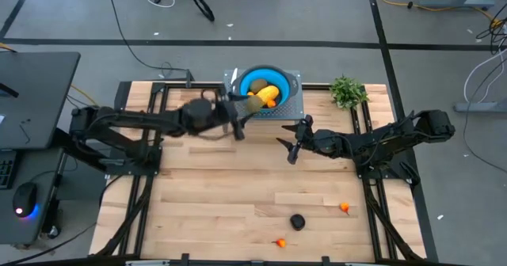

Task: Pick & Place Fruit
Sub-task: Put the brown kiwi into the blue strainer bowl

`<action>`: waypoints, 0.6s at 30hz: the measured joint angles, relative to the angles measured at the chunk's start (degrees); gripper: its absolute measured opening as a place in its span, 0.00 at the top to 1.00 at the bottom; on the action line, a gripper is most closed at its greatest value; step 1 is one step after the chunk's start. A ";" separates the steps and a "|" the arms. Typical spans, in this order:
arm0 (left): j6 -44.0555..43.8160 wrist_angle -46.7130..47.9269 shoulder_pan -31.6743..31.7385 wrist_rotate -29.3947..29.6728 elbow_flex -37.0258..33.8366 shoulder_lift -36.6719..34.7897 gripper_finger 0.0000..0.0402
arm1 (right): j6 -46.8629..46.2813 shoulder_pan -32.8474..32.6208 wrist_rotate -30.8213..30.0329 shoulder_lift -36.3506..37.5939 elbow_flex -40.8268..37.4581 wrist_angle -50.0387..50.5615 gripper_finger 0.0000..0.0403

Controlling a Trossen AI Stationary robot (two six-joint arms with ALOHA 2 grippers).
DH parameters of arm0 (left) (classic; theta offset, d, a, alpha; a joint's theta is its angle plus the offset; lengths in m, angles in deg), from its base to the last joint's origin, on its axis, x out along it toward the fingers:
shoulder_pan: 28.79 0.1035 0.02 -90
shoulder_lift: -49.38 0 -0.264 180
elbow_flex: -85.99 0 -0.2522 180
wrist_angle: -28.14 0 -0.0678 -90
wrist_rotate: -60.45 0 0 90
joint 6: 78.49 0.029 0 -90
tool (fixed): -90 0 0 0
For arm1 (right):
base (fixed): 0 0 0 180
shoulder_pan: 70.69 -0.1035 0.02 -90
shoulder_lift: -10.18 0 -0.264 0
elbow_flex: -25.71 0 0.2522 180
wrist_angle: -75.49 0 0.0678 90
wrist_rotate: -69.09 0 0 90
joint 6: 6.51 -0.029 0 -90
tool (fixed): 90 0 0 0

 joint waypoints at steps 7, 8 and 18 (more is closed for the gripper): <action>-4.98 -6.19 10.71 -13.96 -0.09 1.46 0.37 | -0.15 0.92 -3.05 0.00 0.00 -0.14 0.38; -5.64 -7.46 11.55 -14.45 -0.04 2.05 0.37 | 0.67 1.31 -3.86 0.00 0.00 -0.09 0.38; -6.94 -9.22 14.57 -17.71 -0.02 8.43 0.37 | 7.82 6.24 -10.57 0.00 -0.02 -2.94 0.38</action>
